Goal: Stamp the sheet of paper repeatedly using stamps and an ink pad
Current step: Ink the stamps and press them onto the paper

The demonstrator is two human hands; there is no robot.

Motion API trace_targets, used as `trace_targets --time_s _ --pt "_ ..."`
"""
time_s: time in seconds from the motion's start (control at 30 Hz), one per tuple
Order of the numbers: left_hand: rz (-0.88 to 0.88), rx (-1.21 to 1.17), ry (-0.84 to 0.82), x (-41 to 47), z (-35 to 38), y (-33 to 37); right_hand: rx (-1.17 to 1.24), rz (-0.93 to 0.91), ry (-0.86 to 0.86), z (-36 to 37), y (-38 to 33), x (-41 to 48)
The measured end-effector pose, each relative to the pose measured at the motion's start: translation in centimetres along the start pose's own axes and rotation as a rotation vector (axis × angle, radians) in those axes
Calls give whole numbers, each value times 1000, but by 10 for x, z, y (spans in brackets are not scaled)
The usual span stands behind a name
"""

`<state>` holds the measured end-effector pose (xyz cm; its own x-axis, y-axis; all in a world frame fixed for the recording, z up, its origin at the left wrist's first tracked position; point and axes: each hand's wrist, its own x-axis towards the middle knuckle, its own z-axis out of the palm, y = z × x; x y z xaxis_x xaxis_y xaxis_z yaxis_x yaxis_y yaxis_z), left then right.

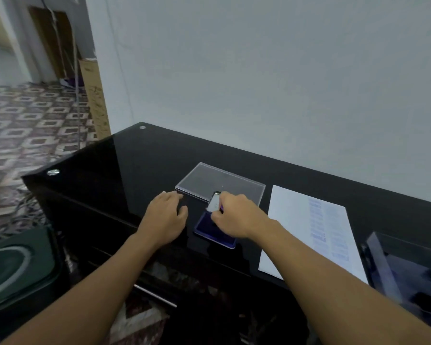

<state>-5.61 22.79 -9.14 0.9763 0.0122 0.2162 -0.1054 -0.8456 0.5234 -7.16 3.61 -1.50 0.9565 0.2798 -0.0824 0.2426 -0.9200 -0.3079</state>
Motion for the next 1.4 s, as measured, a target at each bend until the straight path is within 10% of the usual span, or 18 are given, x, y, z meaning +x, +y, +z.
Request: trace_targets --time_s 1.4 --pt "-101 208 166 -12 34 -6 -117 -122 251 57 3 25"
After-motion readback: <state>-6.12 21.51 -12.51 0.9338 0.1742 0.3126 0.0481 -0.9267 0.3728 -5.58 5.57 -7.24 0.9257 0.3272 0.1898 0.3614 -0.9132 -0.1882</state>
